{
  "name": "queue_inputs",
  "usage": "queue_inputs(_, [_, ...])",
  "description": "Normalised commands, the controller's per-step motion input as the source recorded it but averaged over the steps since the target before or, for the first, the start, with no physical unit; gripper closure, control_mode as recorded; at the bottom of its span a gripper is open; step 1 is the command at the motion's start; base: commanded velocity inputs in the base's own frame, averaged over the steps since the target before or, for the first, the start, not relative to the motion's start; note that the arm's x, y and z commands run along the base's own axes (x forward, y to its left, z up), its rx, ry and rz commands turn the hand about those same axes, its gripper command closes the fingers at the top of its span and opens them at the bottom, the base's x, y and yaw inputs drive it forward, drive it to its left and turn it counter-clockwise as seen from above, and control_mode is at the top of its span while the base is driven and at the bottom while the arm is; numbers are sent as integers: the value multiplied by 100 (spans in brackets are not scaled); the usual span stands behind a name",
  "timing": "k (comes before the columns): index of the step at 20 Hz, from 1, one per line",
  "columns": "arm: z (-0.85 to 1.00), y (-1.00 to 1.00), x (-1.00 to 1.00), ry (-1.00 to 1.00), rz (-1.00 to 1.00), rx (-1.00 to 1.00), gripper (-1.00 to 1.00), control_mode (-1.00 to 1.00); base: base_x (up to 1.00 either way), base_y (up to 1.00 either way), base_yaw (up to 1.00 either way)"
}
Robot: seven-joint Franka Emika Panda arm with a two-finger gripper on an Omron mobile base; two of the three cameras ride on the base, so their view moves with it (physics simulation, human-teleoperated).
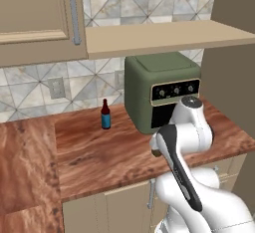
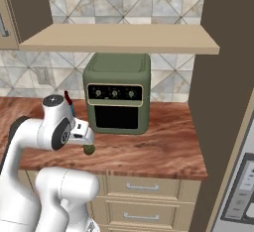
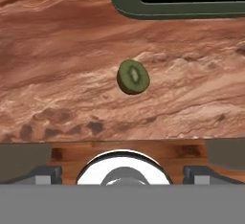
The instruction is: Place the beers on the top shelf of the fridge to keep them out of children's reach, and place the kiwi on lower shelves for easy access.
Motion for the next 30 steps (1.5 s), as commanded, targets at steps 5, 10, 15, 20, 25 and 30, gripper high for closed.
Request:
queue_inputs(5, [-48, -4, 19, 5, 0, 0, -100, -100, 0, 0, 0])
queue_inputs(10, [-38, -1, 21, 4, 0, 0, -100, -100, 0, 0, 0])
queue_inputs(15, [-27, 0, 23, 2, 0, 0, -100, -100, 0, 0, 0])
queue_inputs(20, [-12, 0, 23, 0, 0, 0, -100, -100, 0, 0, 0])
queue_inputs(25, [-24, 0, 17, 0, 0, 0, -100, -100, 0, 0, 0])
queue_inputs(30, [-34, 0, 10, 1, 0, 0, -100, -100, 0, 0, 0])
